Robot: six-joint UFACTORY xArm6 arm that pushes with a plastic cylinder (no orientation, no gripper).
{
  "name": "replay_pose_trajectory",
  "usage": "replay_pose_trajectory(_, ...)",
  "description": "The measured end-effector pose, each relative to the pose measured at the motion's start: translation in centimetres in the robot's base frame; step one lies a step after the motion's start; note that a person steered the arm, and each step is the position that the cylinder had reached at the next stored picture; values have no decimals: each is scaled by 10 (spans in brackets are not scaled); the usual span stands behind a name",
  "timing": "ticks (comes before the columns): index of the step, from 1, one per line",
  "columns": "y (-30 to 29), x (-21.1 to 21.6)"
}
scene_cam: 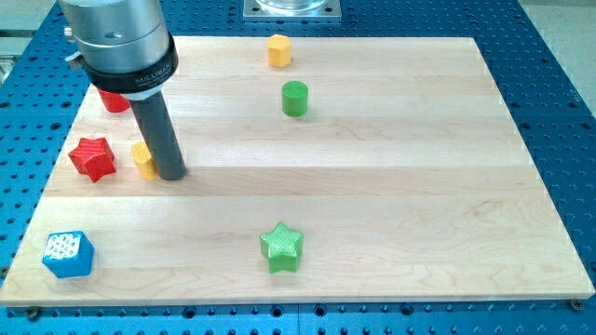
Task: Touch the bottom right of hexagon
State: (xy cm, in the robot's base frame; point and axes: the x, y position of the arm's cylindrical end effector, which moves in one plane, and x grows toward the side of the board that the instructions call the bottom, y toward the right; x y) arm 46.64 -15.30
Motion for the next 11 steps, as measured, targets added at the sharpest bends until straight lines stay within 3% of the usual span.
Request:
replay_pose_trajectory(2, -13, -4)
replay_pose_trajectory(4, 59, -107)
replay_pose_trajectory(7, 124, -186)
replay_pose_trajectory(10, 152, -214)
replay_pose_trajectory(11, 192, -224)
